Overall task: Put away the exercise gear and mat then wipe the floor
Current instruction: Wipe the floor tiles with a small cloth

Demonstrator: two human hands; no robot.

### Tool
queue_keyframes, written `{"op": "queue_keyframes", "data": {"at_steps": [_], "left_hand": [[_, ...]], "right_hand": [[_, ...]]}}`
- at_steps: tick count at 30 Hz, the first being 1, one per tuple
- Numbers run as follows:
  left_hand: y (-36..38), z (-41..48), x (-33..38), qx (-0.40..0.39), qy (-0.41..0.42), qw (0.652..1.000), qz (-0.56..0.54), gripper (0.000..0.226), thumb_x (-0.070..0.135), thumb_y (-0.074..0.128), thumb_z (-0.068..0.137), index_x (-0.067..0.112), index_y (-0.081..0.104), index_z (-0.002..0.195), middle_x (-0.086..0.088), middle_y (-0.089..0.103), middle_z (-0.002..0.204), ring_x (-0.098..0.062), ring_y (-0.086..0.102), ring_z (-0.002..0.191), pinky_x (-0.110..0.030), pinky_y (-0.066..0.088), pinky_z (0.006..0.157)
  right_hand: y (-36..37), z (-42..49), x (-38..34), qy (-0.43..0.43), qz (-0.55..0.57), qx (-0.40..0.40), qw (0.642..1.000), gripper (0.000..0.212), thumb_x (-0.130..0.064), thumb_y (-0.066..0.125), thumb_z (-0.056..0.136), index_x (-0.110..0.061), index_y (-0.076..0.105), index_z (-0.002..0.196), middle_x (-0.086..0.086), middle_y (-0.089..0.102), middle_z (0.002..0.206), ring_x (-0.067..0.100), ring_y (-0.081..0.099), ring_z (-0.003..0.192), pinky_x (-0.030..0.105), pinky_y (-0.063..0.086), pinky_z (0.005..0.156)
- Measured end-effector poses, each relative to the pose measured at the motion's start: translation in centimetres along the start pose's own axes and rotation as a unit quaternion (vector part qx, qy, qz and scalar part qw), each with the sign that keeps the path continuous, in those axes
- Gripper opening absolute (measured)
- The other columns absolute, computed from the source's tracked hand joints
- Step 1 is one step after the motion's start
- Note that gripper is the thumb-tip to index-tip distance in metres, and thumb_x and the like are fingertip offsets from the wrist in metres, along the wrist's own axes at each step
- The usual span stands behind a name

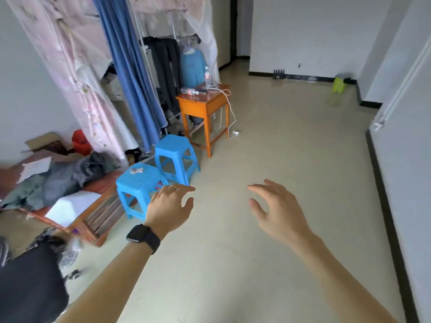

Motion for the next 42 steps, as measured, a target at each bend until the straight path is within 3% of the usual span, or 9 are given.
{"op": "queue_keyframes", "data": {"at_steps": [7,12,16,28,36,42], "left_hand": [[-3.5,2.0,-19.5,0.012,-0.076,0.997,0.021,0.035,0.037,0.053,0.095,0.041,0.061,0.129,0.013,0.062,0.13,-0.019,0.055,0.118,-0.036,0.045,0.096],[-4.2,4.7,-29.6,-0.003,-0.116,0.993,0.022,0.038,0.035,0.055,0.095,0.04,0.059,0.132,0.006,0.063,0.129,-0.022,0.053,0.124,-0.038,0.042,0.102],[-2.9,8.3,-36.9,-0.012,-0.143,0.99,0.004,0.036,0.036,0.055,0.093,0.043,0.061,0.128,0.012,0.06,0.135,-0.02,0.052,0.125,-0.041,0.046,0.102],[5.9,25.5,-55.4,-0.097,-0.219,0.971,-0.003,0.037,0.04,0.048,0.096,0.043,0.057,0.132,0.012,0.06,0.132,-0.015,0.051,0.124,-0.037,0.045,0.101],[10.9,36.5,-65.2,-0.195,-0.265,0.944,-0.015,0.039,0.04,0.045,0.096,0.043,0.054,0.134,0.008,0.058,0.134,-0.019,0.05,0.126,-0.04,0.042,0.104],[20.0,44.4,-72.7,-0.267,-0.231,0.935,-0.022,0.04,0.041,0.045,0.096,0.041,0.053,0.136,0.013,0.05,0.146,-0.016,0.044,0.135,-0.038,0.04,0.109]], "right_hand": [[13.2,8.6,-12.2,-0.047,0.034,-0.05,0.997,0.042,-0.043,0.049,0.091,-0.03,0.064,0.127,-0.014,0.065,0.127,0.014,0.048,0.134,0.037,0.04,0.108],[20.7,13.4,-17.7,-0.049,0.054,-0.079,0.994,0.046,-0.047,0.046,0.091,-0.027,0.065,0.127,-0.013,0.066,0.126,0.016,0.05,0.133,0.04,0.043,0.108],[27.2,17.6,-20.4,-0.049,0.061,-0.121,0.99,0.044,-0.044,0.048,0.091,-0.028,0.064,0.129,-0.013,0.065,0.129,0.015,0.047,0.135,0.04,0.04,0.11],[51.0,35.1,-20.1,-0.022,0.068,-0.226,0.971,0.037,-0.033,0.063,0.094,-0.024,0.064,0.13,-0.006,0.065,0.129,0.018,0.054,0.128,0.033,0.043,0.105],[64.5,46.9,-21.7,0.017,0.052,-0.305,0.951,0.037,-0.036,0.058,0.097,-0.024,0.062,0.132,-0.008,0.064,0.13,0.017,0.054,0.126,0.029,0.04,0.102],[77.8,50.8,-20.4,0.073,0.005,-0.394,0.916,0.045,-0.043,0.048,0.099,-0.028,0.05,0.141,-0.007,0.059,0.135,0.016,0.051,0.127,0.03,0.04,0.105]]}}
Point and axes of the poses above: each hand's wrist, its own z-axis towards the middle knuckle, its own y-axis out of the palm, x = y × z, the point moved 10 cm from there along z, towards the middle knuckle
